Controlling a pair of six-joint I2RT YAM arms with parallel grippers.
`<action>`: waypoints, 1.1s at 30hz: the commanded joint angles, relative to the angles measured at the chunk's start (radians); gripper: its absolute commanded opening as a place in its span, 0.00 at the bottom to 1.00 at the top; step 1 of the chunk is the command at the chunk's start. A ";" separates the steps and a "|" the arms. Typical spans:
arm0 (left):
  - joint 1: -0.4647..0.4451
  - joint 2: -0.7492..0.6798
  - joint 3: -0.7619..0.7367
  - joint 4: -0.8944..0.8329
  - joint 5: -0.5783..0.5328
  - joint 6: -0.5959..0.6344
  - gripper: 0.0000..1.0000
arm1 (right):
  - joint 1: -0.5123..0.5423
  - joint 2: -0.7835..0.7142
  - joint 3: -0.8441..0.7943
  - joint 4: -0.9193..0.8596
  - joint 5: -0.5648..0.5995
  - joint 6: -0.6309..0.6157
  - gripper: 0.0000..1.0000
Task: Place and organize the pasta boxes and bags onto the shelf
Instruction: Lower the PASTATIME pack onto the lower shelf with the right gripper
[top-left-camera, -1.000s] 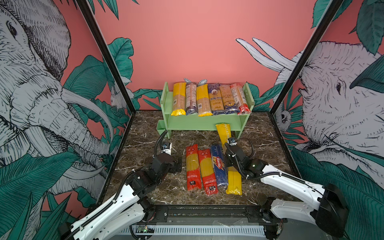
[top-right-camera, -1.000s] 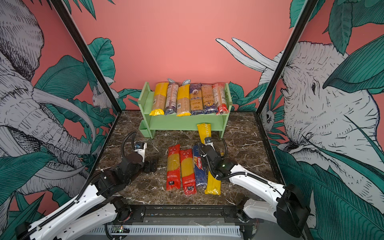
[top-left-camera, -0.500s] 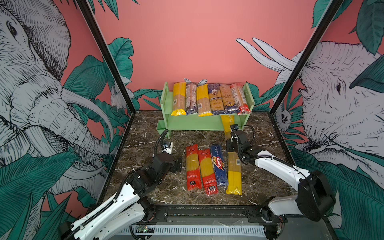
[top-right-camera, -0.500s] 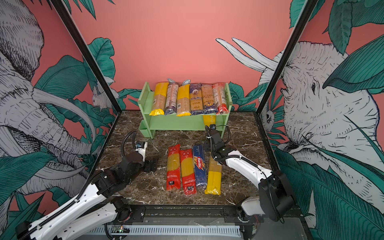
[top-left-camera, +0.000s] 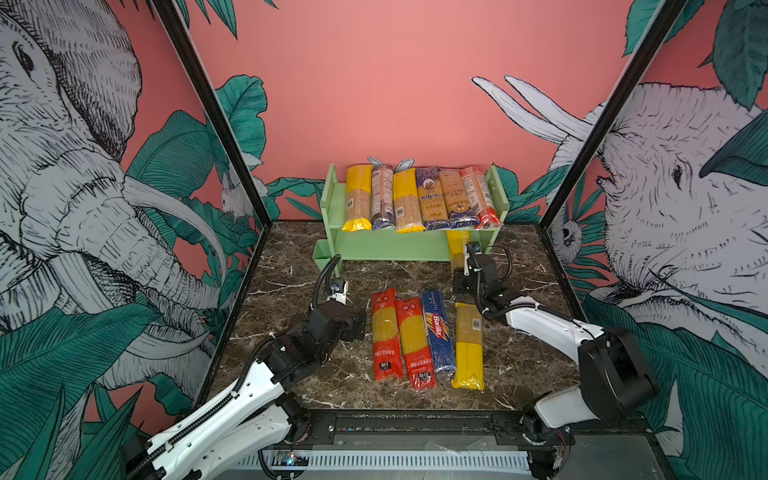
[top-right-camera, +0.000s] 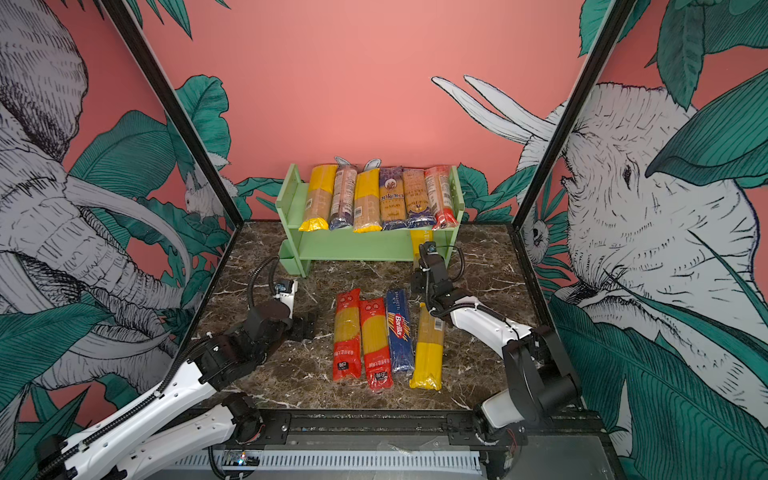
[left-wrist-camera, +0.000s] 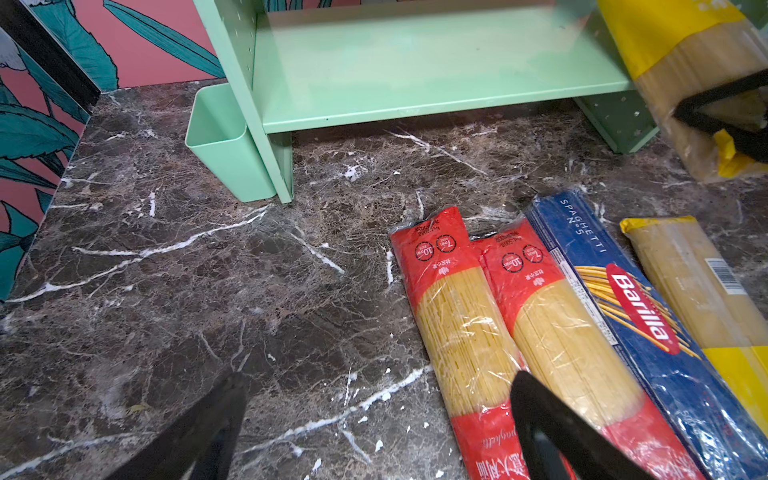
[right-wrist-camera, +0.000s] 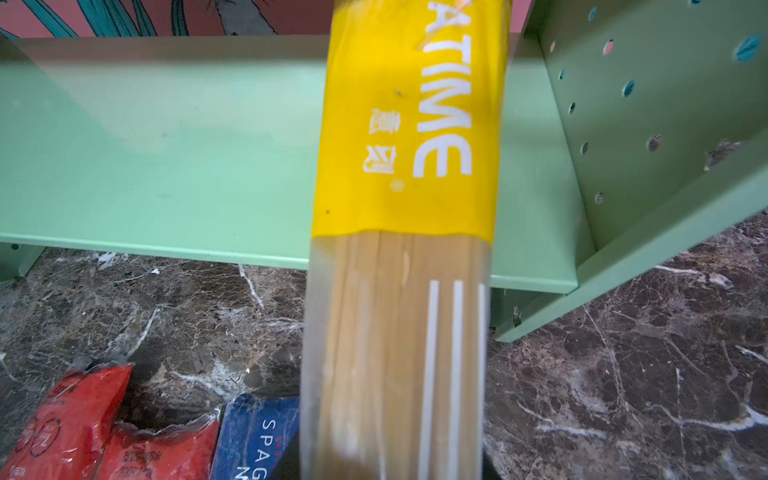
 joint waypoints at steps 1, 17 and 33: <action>-0.003 0.004 0.033 0.016 -0.020 0.008 0.99 | -0.011 -0.005 0.066 0.220 0.011 -0.020 0.00; -0.001 0.006 0.045 0.012 -0.038 0.025 0.99 | -0.032 0.047 0.142 0.187 0.030 -0.004 0.36; -0.003 -0.039 0.038 -0.022 -0.061 0.022 0.99 | -0.057 0.109 0.191 0.173 0.031 0.033 0.49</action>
